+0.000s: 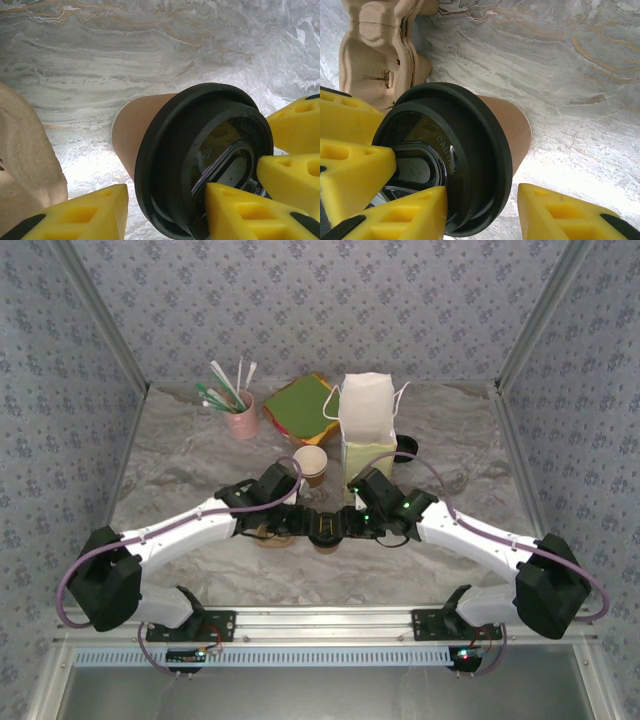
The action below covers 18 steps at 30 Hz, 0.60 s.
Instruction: Pack the takeout coffee
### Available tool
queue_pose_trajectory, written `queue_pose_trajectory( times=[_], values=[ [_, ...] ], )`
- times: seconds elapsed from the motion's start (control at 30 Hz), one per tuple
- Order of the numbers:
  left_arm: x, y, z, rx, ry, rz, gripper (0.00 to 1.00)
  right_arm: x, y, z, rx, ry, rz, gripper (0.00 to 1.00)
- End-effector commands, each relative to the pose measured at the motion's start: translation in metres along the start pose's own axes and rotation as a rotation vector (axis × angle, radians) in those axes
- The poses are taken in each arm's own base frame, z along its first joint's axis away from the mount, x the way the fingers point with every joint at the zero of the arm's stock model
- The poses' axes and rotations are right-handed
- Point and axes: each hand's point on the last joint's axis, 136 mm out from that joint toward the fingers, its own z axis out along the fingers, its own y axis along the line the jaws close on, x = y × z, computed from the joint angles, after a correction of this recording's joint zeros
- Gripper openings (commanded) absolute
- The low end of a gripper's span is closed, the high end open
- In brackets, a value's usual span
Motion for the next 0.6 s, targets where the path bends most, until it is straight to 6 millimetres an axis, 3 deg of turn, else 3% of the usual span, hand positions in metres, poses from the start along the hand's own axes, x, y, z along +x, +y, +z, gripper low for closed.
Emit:
queue_pose_trajectory(
  times=[0.0, 0.2, 0.57],
  values=[
    [0.013, 0.019, 0.009, -0.059, 0.047, -0.010, 0.44, 0.013, -0.018, 0.009, 0.052, 0.049, 0.010, 0.41],
    [0.015, 0.022, 0.012, -0.068, 0.054, -0.013, 0.44, 0.020, -0.027, 0.010, 0.096, 0.072, 0.003, 0.40],
    [0.014, 0.022, 0.008, -0.078, 0.045, -0.002, 0.43, -0.017, 0.011, -0.013, 0.000, -0.017, -0.030, 0.44]
  ],
)
